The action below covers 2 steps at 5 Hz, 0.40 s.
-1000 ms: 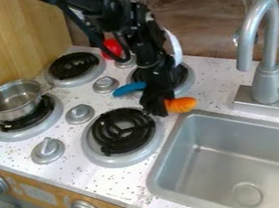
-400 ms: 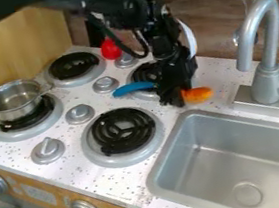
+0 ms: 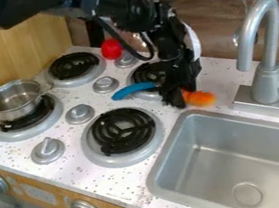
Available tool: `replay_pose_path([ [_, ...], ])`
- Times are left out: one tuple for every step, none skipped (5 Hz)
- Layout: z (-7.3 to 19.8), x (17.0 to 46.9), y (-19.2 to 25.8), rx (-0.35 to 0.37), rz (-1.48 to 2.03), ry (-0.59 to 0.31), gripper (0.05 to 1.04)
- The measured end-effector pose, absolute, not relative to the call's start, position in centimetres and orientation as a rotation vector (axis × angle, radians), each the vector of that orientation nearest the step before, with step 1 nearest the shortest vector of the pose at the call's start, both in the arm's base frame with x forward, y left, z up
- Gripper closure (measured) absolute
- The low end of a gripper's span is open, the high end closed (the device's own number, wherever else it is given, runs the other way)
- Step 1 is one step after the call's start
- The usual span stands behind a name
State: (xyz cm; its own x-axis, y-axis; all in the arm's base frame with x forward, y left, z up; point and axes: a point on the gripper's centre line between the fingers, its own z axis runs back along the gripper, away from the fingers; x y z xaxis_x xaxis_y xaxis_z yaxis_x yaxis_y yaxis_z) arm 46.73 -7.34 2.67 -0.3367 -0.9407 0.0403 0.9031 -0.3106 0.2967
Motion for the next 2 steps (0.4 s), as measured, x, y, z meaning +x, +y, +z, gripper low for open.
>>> replay_pose_path([
  [2.6,45.9,-7.7,0.151,-1.887,-0.327,0.108],
  [3.3,44.7,-8.1,0.098,-1.913,-0.328,0.097],
])
